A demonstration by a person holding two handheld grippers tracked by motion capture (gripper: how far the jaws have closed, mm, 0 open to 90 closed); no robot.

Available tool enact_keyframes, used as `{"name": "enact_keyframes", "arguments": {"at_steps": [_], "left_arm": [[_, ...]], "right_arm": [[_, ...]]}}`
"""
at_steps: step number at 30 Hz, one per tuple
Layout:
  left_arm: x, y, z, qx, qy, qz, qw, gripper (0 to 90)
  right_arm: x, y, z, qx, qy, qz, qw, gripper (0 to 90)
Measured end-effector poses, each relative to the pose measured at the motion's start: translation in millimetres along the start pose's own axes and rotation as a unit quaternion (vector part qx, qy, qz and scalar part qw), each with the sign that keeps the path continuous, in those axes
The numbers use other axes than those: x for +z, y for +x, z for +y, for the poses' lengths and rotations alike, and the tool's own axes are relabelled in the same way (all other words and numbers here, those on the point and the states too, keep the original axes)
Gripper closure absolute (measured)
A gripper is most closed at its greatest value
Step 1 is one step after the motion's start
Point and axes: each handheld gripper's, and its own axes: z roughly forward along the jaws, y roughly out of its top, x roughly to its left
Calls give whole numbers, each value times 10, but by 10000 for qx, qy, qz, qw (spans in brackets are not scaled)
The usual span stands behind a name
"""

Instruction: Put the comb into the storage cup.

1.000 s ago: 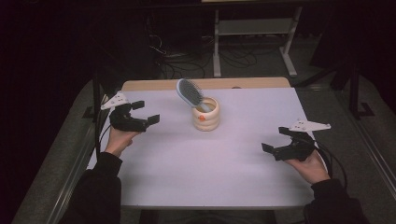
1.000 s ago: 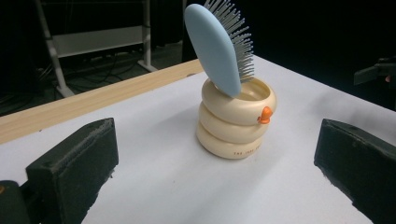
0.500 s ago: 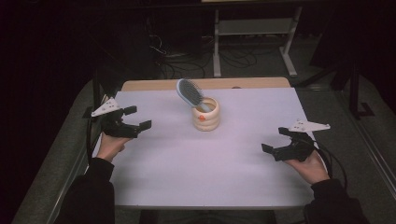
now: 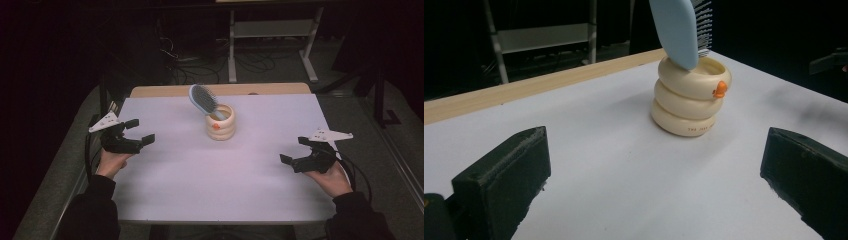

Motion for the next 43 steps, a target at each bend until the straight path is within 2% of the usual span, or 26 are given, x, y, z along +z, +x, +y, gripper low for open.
{"name": "enact_keyframes", "arguments": {"at_steps": [7, 19, 26, 30, 38, 43], "left_arm": [[-92, 37, -78, -29, -15, 66, 10000, 0], [-277, 70, -260, -126, -161, 300, 9993, 0], [-383, 130, -440, -235, -214, 440, 9985, 0], [-419, 146, -515, -201, -265, 524, 9981, 0], [-498, 180, -600, -221, -357, 684, 9968, 0], [-517, 217, -634, -322, -381, 787, 9956, 0]], "right_arm": [[5, -3, 0, -6, 0, 1, 10000, 0], [0, 4, 0, -14, 1, -13, 10000, 0], [-2, -1, -15, 4, 27, -16, 10000, 0], [-2, -2, -23, -8, 26, -19, 10000, 0], [-14, -4, -65, 43, 60, -16, 10000, 0], [-2, -13, -83, 67, 91, -36, 9999, 0]]}}
